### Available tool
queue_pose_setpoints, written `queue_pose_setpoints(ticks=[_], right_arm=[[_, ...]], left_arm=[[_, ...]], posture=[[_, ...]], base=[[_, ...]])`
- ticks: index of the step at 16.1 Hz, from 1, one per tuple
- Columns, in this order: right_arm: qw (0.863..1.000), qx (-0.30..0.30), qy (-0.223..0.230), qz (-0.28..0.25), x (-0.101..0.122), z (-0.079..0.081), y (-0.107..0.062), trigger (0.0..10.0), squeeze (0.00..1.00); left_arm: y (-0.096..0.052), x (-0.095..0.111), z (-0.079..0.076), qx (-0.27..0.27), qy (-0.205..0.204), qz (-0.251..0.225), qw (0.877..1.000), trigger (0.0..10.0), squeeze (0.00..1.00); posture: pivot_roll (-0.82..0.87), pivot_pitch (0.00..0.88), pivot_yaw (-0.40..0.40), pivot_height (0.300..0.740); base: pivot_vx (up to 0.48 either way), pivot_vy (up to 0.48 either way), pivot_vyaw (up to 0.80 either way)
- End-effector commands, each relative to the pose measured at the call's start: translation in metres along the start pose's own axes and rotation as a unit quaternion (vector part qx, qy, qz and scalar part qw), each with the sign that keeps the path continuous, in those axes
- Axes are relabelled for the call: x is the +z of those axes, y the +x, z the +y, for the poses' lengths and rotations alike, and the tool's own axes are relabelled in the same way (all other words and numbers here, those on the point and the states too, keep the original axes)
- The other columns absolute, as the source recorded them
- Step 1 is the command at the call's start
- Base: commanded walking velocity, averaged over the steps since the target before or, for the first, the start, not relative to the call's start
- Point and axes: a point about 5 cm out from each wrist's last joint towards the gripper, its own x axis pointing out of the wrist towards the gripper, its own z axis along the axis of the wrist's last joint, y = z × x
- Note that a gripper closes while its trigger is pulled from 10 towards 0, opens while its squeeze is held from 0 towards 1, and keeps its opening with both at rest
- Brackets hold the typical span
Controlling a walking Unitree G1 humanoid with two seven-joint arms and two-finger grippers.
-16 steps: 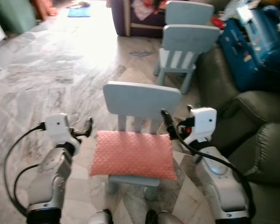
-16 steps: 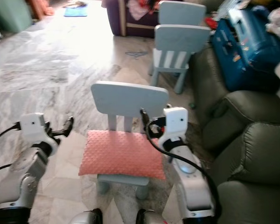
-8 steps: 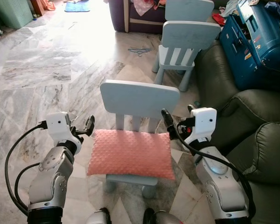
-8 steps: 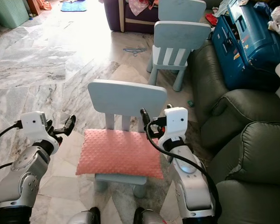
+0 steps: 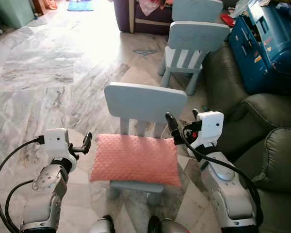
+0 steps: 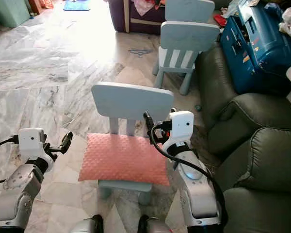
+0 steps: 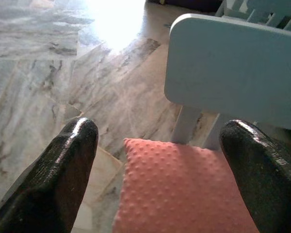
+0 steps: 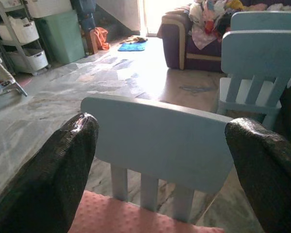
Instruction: Move the pillow to the sofa
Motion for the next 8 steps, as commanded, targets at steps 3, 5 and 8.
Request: queue_pose_setpoints(ticks=[3, 5, 8], right_arm=[[1.000, -0.011, 0.017, 0.010, -0.004, -0.002, -0.003, 10.0, 0.00], [0.999, -0.024, 0.022, 0.040, -0.022, -0.004, -0.015, 10.0, 0.00], [0.994, -0.056, -0.008, 0.095, -0.053, -0.026, -0.040, 10.0, 0.00]], left_arm=[[-0.002, -0.003, 0.001, 0.015, 0.036, 0.017, 0.999, 10.0, 0.00], [-0.009, -0.011, 0.000, -0.004, 0.010, 0.013, 1.000, 10.0, 0.00], [-0.017, -0.025, 0.000, -0.011, -0.006, 0.019, 1.000, 10.0, 0.00]], posture=[[0.00, 0.248, -0.059, 0.740], [0.00, 0.259, -0.052, 0.740], [-0.01, 0.270, -0.053, 0.740]], base=[[0.000, 0.000, 0.00], [0.000, 0.000, 0.00], [0.000, 0.000, 0.00]])
